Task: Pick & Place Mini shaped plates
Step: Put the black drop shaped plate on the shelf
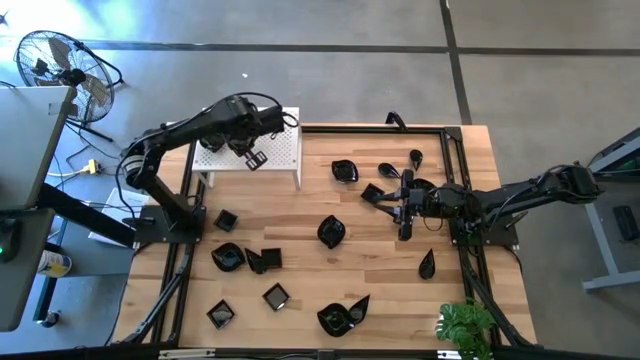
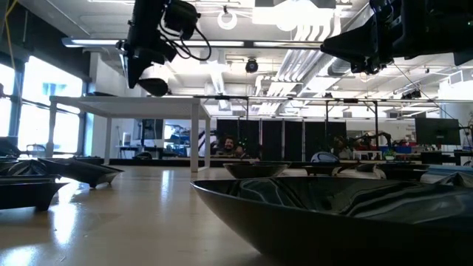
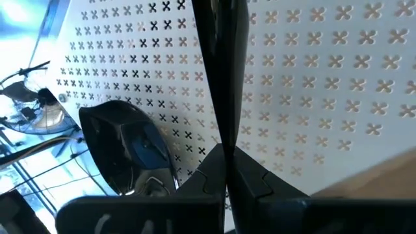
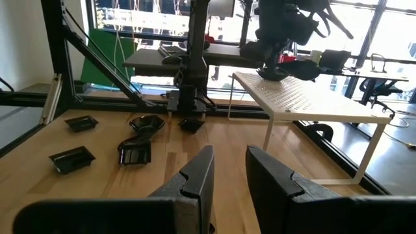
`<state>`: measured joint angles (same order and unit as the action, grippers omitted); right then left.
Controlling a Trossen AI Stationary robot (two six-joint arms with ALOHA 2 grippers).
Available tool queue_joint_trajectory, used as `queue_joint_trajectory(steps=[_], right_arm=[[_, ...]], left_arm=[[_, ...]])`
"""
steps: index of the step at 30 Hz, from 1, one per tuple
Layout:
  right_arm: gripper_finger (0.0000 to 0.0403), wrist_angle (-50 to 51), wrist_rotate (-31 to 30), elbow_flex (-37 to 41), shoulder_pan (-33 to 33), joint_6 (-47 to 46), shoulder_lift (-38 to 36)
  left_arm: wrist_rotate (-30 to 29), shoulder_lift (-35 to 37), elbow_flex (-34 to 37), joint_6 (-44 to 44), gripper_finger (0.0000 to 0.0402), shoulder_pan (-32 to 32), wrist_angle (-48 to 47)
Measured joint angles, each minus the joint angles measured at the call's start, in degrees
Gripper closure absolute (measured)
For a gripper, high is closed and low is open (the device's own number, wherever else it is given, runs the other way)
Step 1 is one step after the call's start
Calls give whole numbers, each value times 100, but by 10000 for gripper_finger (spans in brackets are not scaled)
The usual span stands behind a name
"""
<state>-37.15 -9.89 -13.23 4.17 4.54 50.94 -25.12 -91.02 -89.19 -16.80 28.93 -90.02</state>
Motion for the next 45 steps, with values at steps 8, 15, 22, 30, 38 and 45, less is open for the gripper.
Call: queue_joint_trajectory(steps=[8, 15, 22, 30, 38, 45], right_arm=[[324, 0, 0, 0, -1, 0, 0], [324, 0, 0, 0, -1, 0, 0], [324, 0, 0, 0, -1, 2, -2], [324, -2, 0, 0, -1, 2, 0], [324, -2, 2, 0, -1, 2, -2], [324, -2, 2, 0, 1, 2, 0]], left_arm=[[73, 0, 0, 2, 401, 0, 1], [214, 0, 0, -4, 401, -4, 0], [325, 0, 0, -18, 401, -4, 2], [222, -114, 4, 49, 402, -4, 22], [209, -98, 4, 108, 402, -6, 1], [359, -98, 4, 24, 401, -4, -2]])
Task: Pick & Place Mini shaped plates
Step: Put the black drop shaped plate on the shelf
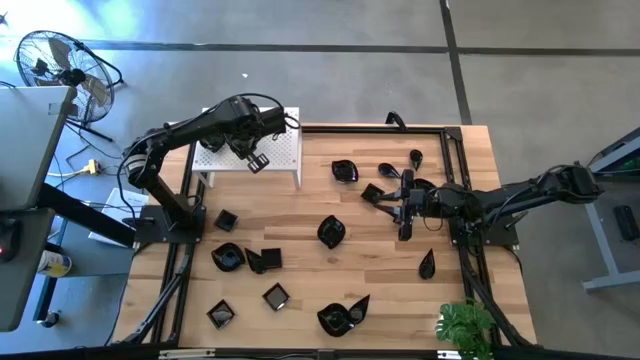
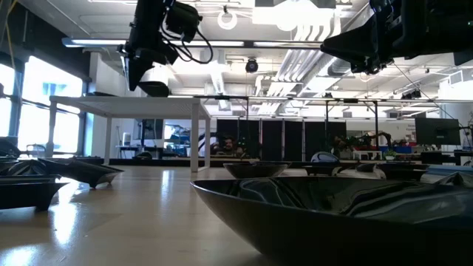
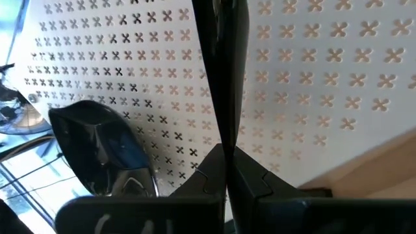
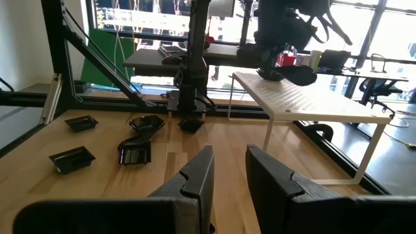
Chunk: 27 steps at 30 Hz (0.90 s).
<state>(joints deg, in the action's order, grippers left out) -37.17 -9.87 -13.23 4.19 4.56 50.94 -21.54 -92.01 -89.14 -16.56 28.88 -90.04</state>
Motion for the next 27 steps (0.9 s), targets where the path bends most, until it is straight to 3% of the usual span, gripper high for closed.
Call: queue_joint_trajectory(steps=[7, 18, 27], right_arm=[[324, 0, -1, 0, -2, 0, 0], [324, -1, 0, 0, -2, 0, -2], [324, -1, -1, 0, -2, 0, 0]], left_arm=[[2, 0, 0, -63, 397, -2, 4], [8, 0, 0, -14, 350, -2, 4], [-6, 52, -2, 528, 342, -2, 8]])
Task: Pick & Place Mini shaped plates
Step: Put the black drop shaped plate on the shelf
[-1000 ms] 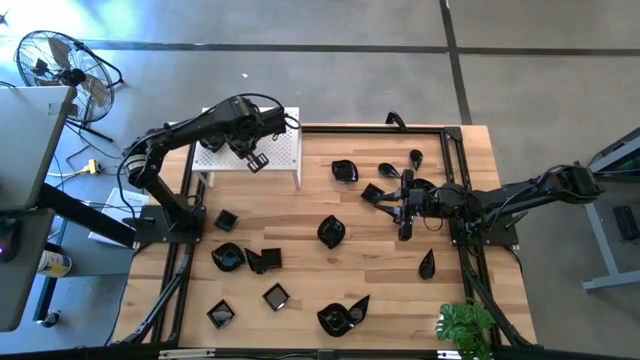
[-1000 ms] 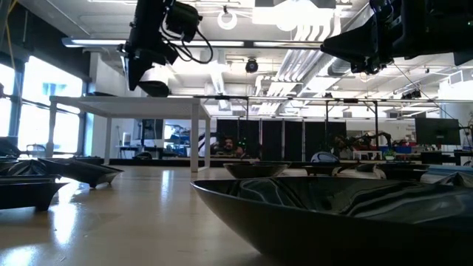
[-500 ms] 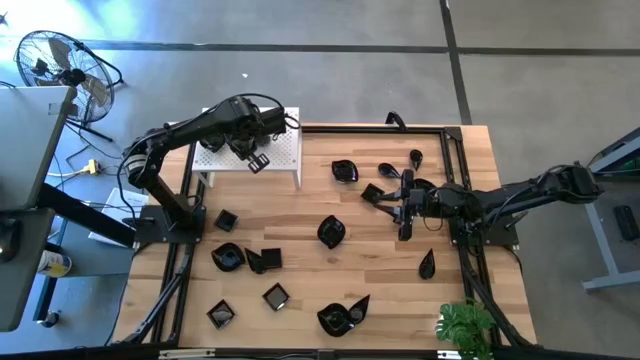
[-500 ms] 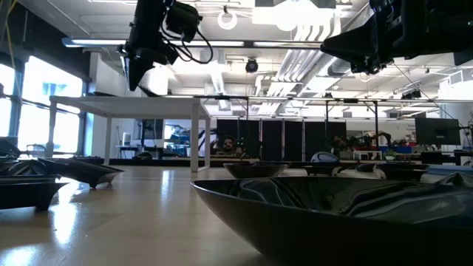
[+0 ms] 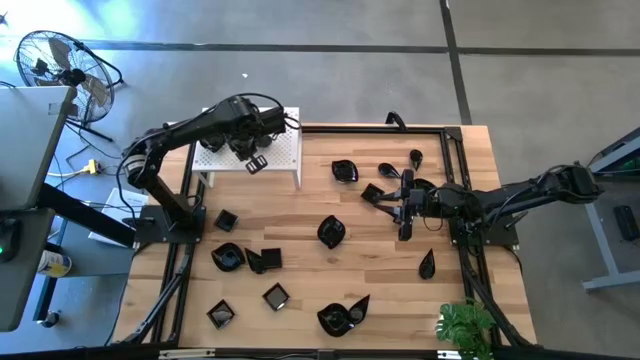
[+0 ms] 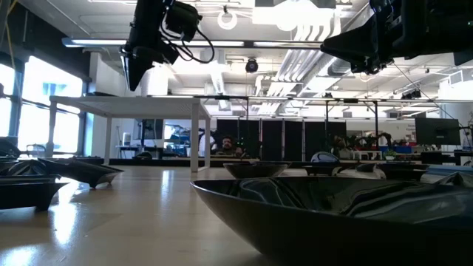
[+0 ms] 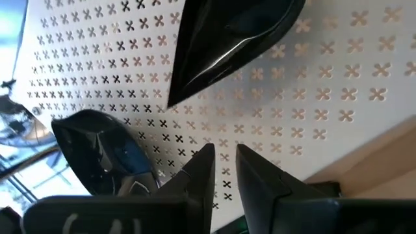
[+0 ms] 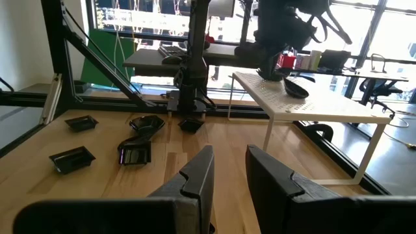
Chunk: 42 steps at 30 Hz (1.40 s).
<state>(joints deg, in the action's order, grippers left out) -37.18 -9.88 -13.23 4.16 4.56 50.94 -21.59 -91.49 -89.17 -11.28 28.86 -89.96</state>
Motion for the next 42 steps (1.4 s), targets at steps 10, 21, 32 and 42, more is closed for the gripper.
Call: queue_joint_trajectory(steps=[10, 21, 32, 42], right_arm=[[324, 0, -1, 0, 0, 0, -1], [324, 1, 1, 0, 1, 0, 0], [324, 2, 1, 0, 2, 0, -2], [324, 4, 1, 0, 2, 42, -2]], left_arm=[[-150, 14, -9, 684, 342, 0, 772], [96, 16, -9, 2027, 395, 111, 1639], [1269, 14, -7, 2003, 381, 1218, 1895], [1472, 14, -7, 2621, 270, 916, 2241]])
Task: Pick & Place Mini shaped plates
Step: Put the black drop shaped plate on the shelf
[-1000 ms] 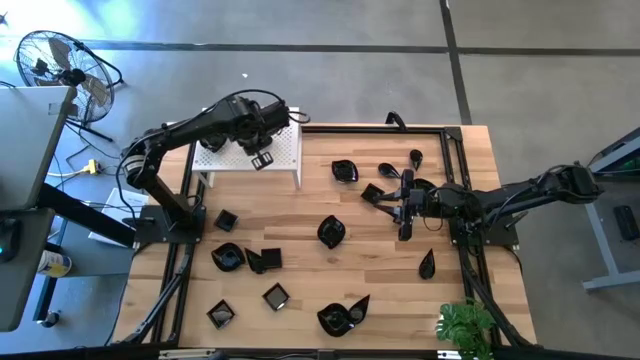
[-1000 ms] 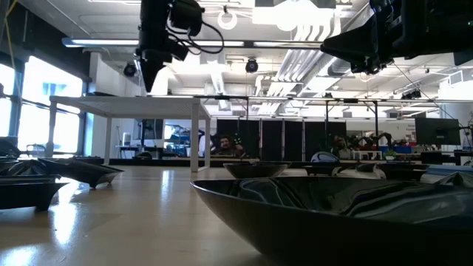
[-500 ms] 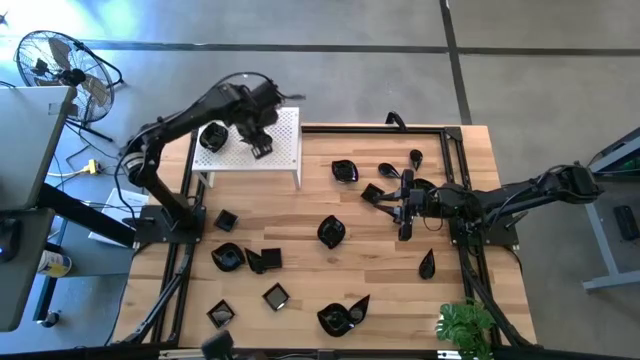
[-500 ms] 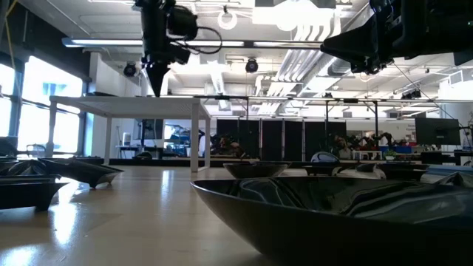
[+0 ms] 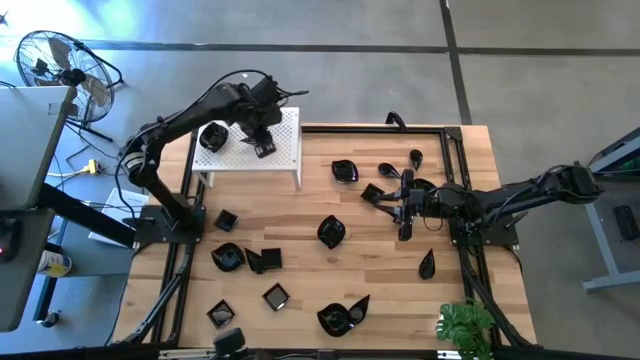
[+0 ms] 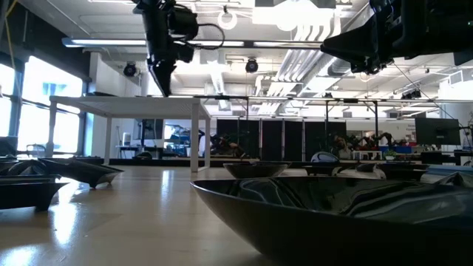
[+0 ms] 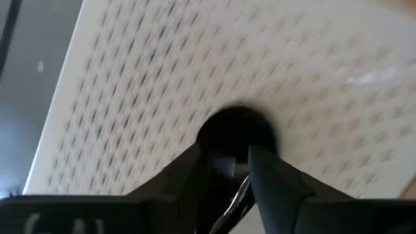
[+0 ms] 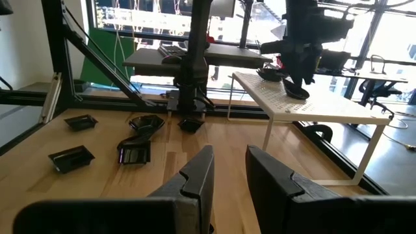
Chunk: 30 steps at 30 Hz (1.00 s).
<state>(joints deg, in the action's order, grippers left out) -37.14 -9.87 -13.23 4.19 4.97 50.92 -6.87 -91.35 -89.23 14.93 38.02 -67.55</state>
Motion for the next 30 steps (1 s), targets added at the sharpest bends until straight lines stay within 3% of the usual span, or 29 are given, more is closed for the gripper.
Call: queue_joint_trajectory(steps=[5, 13, 30], right_arm=[[324, 4, 0, 0, -2, 0, 2], [324, 6, 0, 0, -2, 0, 1], [324, 6, 0, 0, -1, 0, 2]], left_arm=[[23, -8, 0, 10, 287, -140, 130], [-121, -70, 9, 132, 395, -169, 27], [-193, -470, -4, 496, 400, -191, -236]])
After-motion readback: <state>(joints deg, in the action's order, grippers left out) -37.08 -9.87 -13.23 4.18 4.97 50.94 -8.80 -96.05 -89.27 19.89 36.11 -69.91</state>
